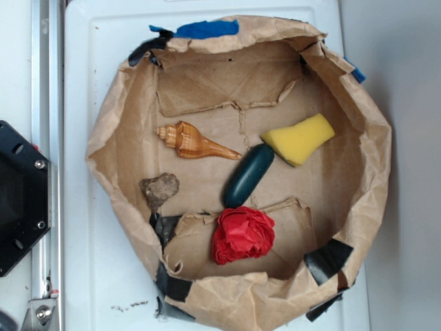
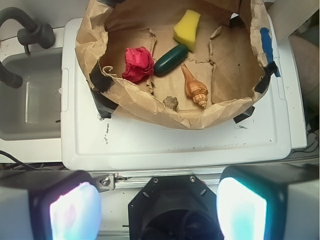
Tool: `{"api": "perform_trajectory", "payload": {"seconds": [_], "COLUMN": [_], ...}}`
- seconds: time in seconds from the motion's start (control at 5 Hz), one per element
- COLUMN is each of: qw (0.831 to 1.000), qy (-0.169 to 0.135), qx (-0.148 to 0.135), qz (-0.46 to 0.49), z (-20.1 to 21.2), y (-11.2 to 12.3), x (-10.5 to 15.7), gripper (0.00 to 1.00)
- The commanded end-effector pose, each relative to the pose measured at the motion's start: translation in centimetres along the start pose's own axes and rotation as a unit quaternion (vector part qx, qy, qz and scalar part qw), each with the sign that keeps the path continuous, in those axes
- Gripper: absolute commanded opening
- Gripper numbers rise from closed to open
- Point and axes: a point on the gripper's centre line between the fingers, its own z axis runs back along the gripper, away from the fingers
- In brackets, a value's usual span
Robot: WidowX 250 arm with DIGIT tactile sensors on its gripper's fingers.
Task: Grab the rock.
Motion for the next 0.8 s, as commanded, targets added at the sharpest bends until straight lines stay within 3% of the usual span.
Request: {"api": "perform_trajectory", "payload": {"seconds": [0.0, 0.2, 0.4, 0.6], "qw": [1.000, 0.999, 0.998, 0.996], "qy": [0.000, -0.008, -0.027, -0.027], "qx": [0.000, -0.003, 0.004, 0.018], "qz": [0.000, 0.037, 0.053, 0.084], "z": [0.0, 0.0, -1.1, -2.8], "y": [0.0, -0.6, -0.2, 0.2], "x": [0.0, 3.6, 6.0, 8.2], "gripper": [1.00, 1.00, 1.00, 1.00]}}
